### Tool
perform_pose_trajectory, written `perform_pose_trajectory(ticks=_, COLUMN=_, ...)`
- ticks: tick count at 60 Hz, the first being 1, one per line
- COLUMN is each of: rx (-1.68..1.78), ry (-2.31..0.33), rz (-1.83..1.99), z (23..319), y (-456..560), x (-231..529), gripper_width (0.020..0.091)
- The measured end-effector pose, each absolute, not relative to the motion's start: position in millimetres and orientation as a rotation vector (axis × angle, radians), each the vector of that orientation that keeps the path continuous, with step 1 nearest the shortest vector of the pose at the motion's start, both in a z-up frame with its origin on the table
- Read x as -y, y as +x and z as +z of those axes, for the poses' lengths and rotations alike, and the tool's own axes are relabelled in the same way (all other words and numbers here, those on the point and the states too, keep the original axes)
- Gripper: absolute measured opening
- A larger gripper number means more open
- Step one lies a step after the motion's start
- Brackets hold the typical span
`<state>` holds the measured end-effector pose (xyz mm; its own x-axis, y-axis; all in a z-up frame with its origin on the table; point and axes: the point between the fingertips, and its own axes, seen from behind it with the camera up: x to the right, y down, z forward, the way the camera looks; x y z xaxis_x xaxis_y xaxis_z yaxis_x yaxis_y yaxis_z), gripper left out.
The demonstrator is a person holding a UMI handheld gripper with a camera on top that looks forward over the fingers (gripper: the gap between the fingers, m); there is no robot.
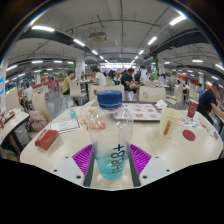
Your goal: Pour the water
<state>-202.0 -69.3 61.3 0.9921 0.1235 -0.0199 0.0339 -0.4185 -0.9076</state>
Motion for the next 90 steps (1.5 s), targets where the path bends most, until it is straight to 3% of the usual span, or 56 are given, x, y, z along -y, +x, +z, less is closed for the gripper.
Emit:
perform_pose_trajectory(ticks=13, rx=0.113, ry=-1.998, rz=0.084, z=61, y=-203, x=62, gripper_width=0.0405)
perform_pose_trajectory(ticks=22, rx=0.123, ry=-2.020, rz=0.104, z=70, y=-203, x=59, gripper_width=0.0404)
perform_pose_trajectory(ticks=40, rx=-0.211, ry=-1.881, rz=0.531, z=194, y=-182, x=-11, gripper_width=0.0402)
perform_pose_trajectory(ticks=49, rx=-0.626, ry=-1.813, rz=0.928, z=218, y=-148, x=-55, gripper_width=0.0401)
perform_pose_trajectory(ticks=60, rx=-1.181, ry=-1.613, rz=1.427, z=188, y=-114, x=-101, gripper_width=0.0401)
perform_pose_trajectory(ticks=71, rx=-1.466, ry=-1.451, rz=1.710, z=172, y=-112, x=-110, gripper_width=0.0400)
perform_pose_trajectory(ticks=83, rx=-1.492, ry=-1.478, rz=1.734, z=160, y=-114, x=-114, gripper_width=0.0401)
perform_pose_trajectory(ticks=90, rx=-1.321, ry=-1.603, rz=1.619, z=175, y=-109, x=-108, gripper_width=0.0401)
